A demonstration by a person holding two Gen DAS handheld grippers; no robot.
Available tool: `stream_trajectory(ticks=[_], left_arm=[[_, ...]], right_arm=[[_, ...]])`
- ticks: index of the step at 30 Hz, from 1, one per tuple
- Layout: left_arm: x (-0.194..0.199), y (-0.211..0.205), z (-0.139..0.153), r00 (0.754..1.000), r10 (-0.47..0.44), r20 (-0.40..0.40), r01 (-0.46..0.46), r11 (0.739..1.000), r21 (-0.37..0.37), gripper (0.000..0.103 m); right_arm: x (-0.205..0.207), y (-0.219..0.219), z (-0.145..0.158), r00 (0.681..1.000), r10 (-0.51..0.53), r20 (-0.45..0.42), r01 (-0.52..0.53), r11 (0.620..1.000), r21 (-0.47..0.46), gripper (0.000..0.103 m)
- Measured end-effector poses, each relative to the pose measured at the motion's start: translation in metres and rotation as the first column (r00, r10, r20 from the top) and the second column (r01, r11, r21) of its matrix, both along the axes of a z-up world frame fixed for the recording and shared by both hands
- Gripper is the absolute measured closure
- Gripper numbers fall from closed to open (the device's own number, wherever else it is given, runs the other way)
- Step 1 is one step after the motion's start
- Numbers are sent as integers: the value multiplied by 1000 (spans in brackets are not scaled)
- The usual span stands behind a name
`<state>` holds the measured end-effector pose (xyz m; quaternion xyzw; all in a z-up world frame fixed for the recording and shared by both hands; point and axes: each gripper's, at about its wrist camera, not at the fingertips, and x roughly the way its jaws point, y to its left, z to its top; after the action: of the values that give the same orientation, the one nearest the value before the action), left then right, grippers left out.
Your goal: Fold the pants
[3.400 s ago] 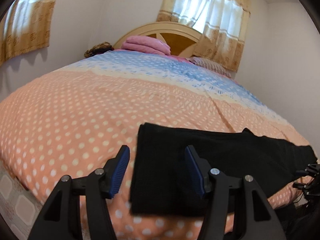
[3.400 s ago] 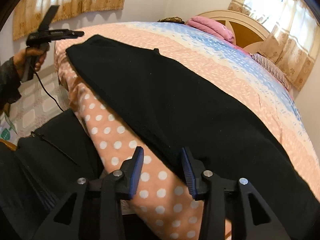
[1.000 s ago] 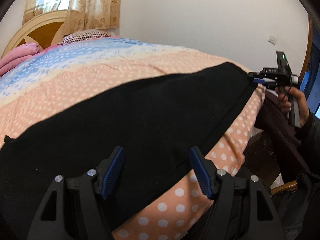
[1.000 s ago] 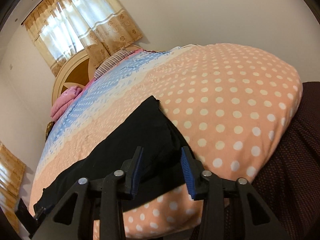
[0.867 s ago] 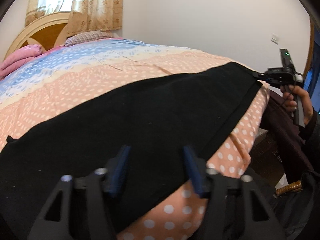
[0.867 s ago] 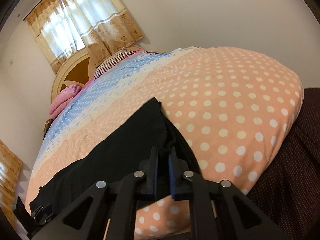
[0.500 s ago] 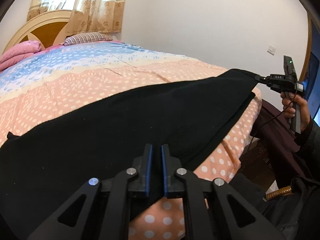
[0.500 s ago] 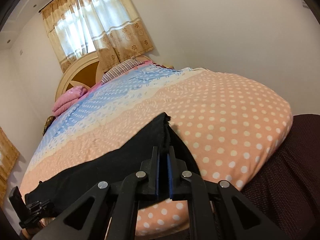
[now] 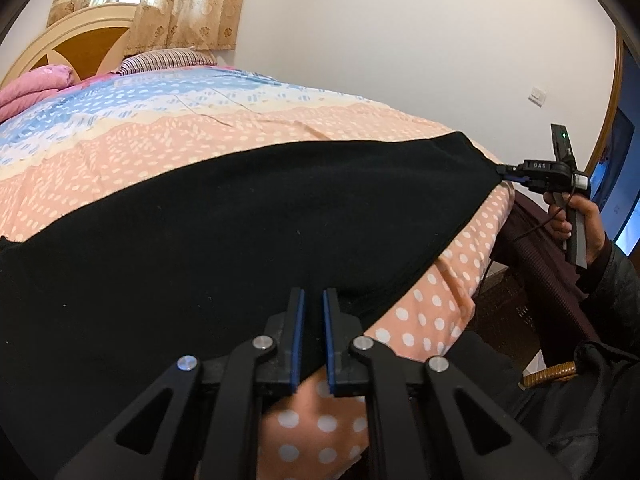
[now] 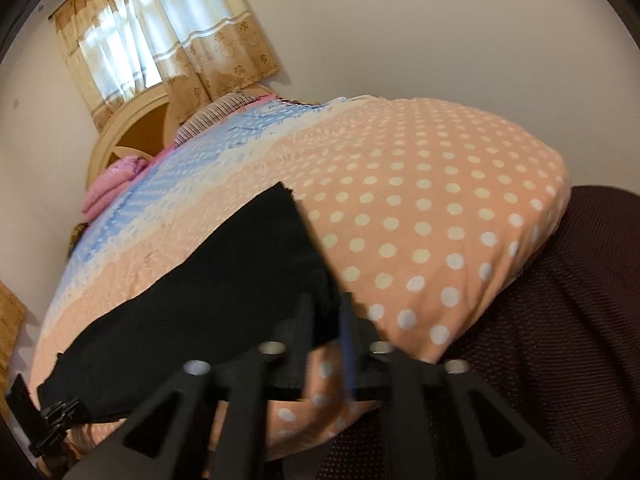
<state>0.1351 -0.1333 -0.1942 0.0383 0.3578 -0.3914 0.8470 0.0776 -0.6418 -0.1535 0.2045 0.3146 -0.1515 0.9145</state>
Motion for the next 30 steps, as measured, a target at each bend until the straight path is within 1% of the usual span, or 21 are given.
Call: stream_trajectory(ticks=[1,3,4,6,8,10,12,15,16,17,19,20,21,22,23,25,26,27,30], left_arm=[[-1,1,3,1000,-1,3,1,1000,-2,93],[-4,2,7,1000,0,14,0,1000,-8,93],[-5,4,11,1000,4,23,-4,1000,-12,93],[-7,7,18,999,10,44,-9,1000,-28,93],[-7,10,25,997,24,71,-21,999,-39,92],[-1,11,25,997,39,67,-36,998,-41,90],[5,9,20,997,47,56,-45,998,-41,89],[15,4,4,999,51,6,-51,999,-12,88],[16,2,-3,999,49,-14,-49,999,5,87],[15,2,-6,999,51,-1,-51,999,-6,86],[11,5,-5,999,44,0,-44,999,-21,84],[10,7,-3,999,43,-3,-43,999,-24,83],[9,9,0,999,43,-1,-43,999,-26,81],[6,15,5,998,59,24,-58,998,-21,69],[3,20,9,995,83,55,-82,997,-12,49],[-1,37,17,984,139,113,-139,990,-4,31],[-2,45,20,980,155,123,-154,988,-13,31],[-1,54,21,979,169,116,-167,986,-23,31],[3,66,15,974,206,92,-206,979,-13,31]], right_arm=[[0,2,5,1000,-15,7,15,1000,-23,64],[-3,7,18,999,-39,30,42,995,-89,64],[-3,12,26,998,-39,46,44,992,-122,64],[1,20,36,997,-11,75,22,988,-151,64],[11,27,41,994,49,97,-35,989,-141,64],[27,36,41,983,132,129,-120,988,-99,64],[42,40,35,974,180,139,-172,983,-65,63],[72,41,18,980,186,66,-184,982,-37,63],[80,40,11,985,171,28,-170,985,-32,63],[88,35,2,991,133,-30,-134,990,-36,63],[87,33,-1,990,138,-16,-138,990,-21,63],[85,36,2,990,137,-24,-138,990,-40,63],[83,41,4,990,135,-38,-137,988,-69,63],[79,47,7,990,131,-49,-135,986,-98,62],[75,54,9,990,133,-52,-139,983,-121,61],[69,73,14,983,177,-41,-181,976,-121,56],[67,78,14,978,204,-35,-207,972,-111,55],[66,91,15,969,247,-32,-249,963,-104,55],[67,134,11,928,372,-30,-373,923,-93,55]])
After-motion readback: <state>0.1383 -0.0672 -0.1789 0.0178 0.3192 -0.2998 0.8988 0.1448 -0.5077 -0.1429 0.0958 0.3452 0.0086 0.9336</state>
